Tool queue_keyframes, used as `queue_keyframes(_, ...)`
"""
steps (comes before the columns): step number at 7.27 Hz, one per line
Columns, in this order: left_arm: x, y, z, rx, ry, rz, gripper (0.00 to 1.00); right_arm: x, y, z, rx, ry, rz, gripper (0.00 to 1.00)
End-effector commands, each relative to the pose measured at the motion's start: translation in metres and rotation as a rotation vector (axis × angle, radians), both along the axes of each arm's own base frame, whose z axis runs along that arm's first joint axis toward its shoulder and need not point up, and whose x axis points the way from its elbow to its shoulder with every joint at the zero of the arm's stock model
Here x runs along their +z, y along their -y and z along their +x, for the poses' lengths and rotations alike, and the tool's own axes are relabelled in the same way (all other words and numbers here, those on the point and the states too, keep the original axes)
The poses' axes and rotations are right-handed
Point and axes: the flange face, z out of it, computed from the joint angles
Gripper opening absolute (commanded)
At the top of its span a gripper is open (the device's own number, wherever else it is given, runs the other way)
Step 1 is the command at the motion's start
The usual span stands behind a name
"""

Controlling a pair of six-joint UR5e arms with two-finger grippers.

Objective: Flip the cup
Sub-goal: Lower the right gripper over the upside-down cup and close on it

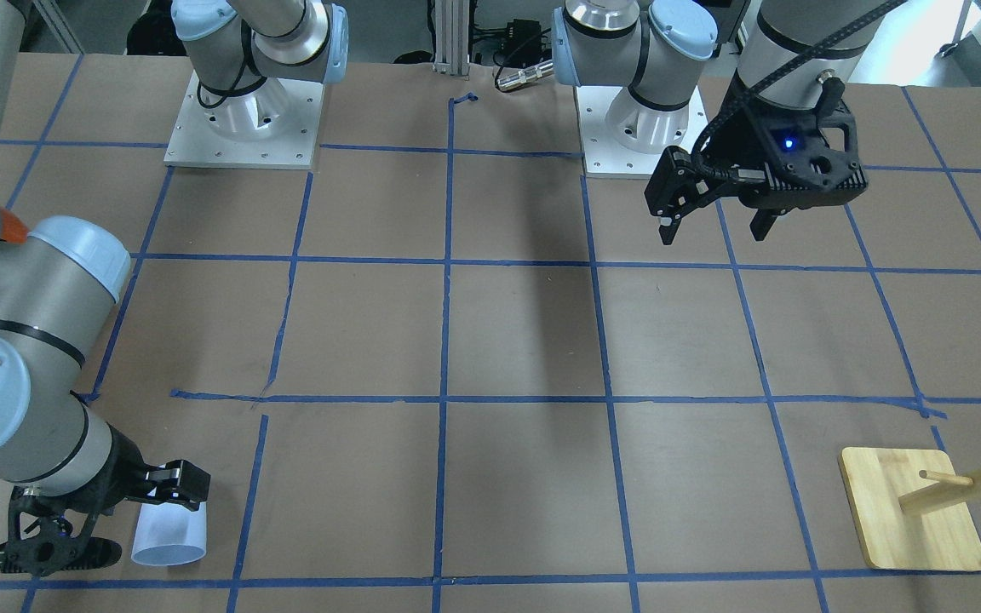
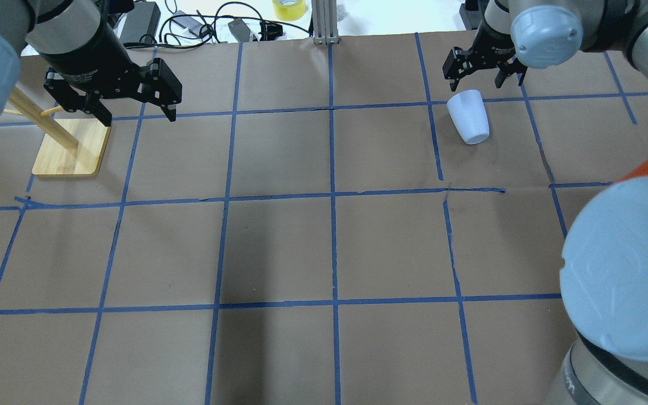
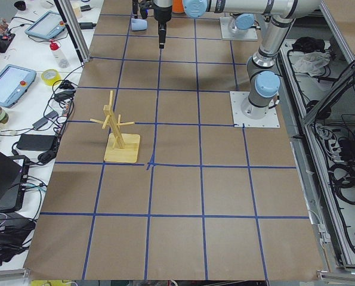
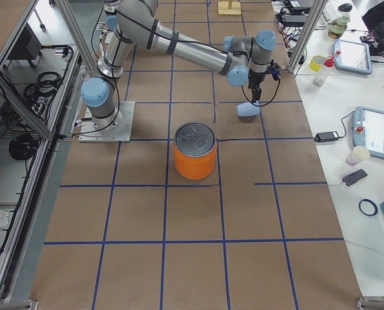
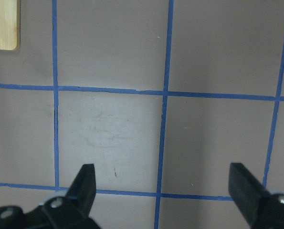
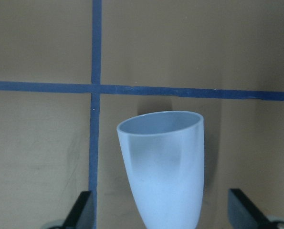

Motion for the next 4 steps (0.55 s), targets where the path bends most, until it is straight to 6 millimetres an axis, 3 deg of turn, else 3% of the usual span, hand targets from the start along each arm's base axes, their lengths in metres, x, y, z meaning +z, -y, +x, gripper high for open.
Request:
queue_keyframes(1, 0.000, 0.000, 0.000, 0.000, -0.001, 0.000, 1.00, -0.043, 0.006, -0.009, 0.037, 0.002, 0.030, 0.96)
queue_keyframes(4, 0.000, 0.000, 0.000, 0.000, -0.001, 0.000, 1.00, -0.081, 0.013, -0.010, 0.066, -0.003, 0.001, 0.96)
